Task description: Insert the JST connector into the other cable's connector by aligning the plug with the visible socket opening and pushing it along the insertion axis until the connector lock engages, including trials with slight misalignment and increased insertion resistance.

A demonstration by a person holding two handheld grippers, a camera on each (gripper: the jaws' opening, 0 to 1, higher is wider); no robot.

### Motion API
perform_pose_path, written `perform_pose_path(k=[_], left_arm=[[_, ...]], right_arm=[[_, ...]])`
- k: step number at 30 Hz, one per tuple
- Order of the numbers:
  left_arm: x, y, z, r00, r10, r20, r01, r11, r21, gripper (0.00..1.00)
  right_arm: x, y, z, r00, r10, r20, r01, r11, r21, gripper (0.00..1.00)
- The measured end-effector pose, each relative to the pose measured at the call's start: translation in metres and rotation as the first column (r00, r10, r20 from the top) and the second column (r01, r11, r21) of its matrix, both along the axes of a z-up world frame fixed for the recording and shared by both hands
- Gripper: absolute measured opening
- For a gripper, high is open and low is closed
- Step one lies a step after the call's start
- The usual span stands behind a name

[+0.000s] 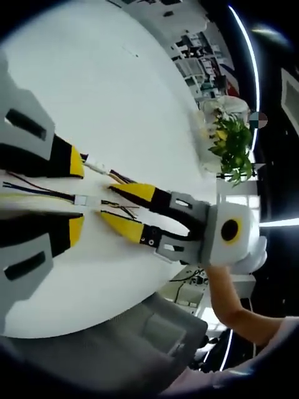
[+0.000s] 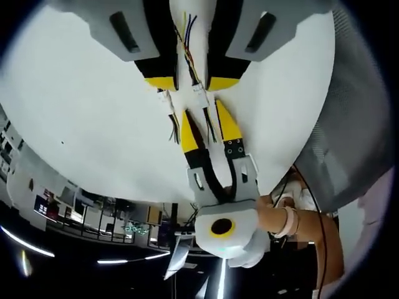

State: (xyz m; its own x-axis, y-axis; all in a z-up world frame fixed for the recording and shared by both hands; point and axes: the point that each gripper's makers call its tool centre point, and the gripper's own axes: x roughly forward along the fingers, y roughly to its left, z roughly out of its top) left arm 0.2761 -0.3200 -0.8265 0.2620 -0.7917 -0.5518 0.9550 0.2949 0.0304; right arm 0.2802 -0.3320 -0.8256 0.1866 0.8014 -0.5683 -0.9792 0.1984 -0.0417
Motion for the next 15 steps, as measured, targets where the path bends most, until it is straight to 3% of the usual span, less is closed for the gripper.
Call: perform_pose_path(k=[4, 10, 12, 14, 15], left_arm=[[0.004, 0.004, 0.013, 0.998, 0.035, 0.044, -0.035, 0.999, -0.014, 0.17], [0.011, 0.009, 0.033, 0.991, 0.101, 0.085, -0.099, 0.995, -0.028, 0.36], [0.012, 0.012, 0.038, 0.987, 0.139, 0.075, -0.136, 0.99, -0.038, 0.42], [0.012, 0.014, 0.042, 0.977, 0.213, 0.022, -0.211, 0.975, -0.073, 0.46], [0.01, 0.015, 0.041, 0.975, 0.222, 0.0, -0.222, 0.973, -0.061, 0.45]], right_arm=[[0.005, -0.003, 0.016, 0.999, -0.038, 0.033, 0.037, 0.999, 0.013, 0.18], [0.011, -0.004, 0.042, 0.992, -0.116, 0.058, 0.113, 0.992, 0.059, 0.27], [0.01, -0.005, 0.046, 0.988, -0.148, 0.04, 0.145, 0.988, 0.061, 0.36], [0.009, -0.005, 0.05, 0.985, -0.165, 0.042, 0.163, 0.985, 0.058, 0.44], [0.008, -0.006, 0.053, 0.983, -0.178, 0.043, 0.175, 0.983, 0.06, 0.48]])
